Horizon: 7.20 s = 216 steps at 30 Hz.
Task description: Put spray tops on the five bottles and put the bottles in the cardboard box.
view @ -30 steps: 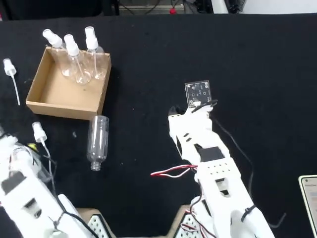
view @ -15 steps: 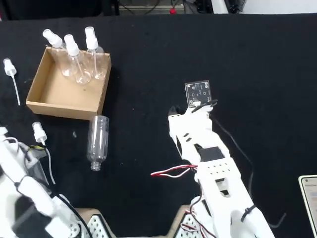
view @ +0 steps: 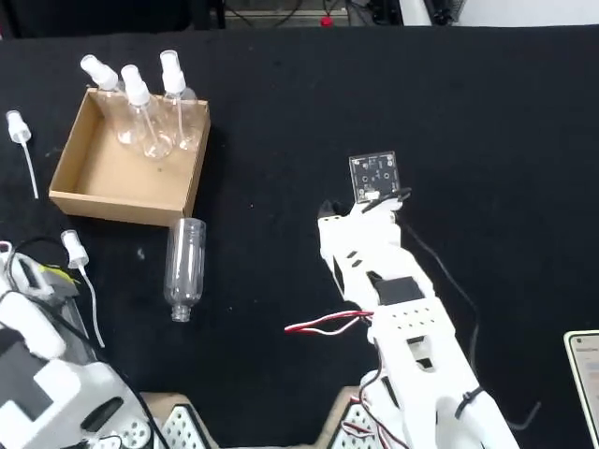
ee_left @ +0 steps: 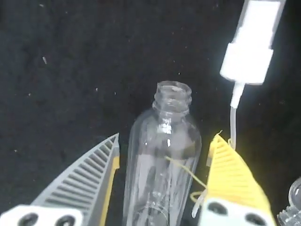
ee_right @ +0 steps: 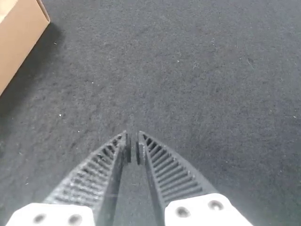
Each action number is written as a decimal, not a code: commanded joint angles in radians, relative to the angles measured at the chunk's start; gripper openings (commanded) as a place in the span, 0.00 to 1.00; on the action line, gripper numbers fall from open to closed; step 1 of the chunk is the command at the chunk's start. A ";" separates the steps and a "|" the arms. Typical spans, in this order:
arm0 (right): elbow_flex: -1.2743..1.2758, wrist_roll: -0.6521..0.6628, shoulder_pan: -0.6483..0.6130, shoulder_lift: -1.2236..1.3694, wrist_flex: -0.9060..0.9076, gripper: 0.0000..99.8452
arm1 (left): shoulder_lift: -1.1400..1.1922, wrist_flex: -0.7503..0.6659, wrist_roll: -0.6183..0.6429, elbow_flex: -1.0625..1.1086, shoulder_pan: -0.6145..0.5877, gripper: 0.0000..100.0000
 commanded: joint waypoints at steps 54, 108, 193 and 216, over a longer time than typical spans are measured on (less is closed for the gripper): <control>-0.004 -0.003 0.014 0.004 -0.020 0.03 | 1.409 -0.433 0.321 -1.922 0.298 0.29; -0.005 -0.003 0.012 0.002 -0.020 0.03 | 1.278 0.548 0.014 -2.117 -0.088 0.13; -0.170 0.075 0.018 -0.759 0.694 0.03 | 0.440 0.549 0.075 -1.452 0.005 0.05; -0.604 0.132 0.566 -0.186 0.919 0.03 | -0.460 0.071 0.077 -0.203 1.307 0.05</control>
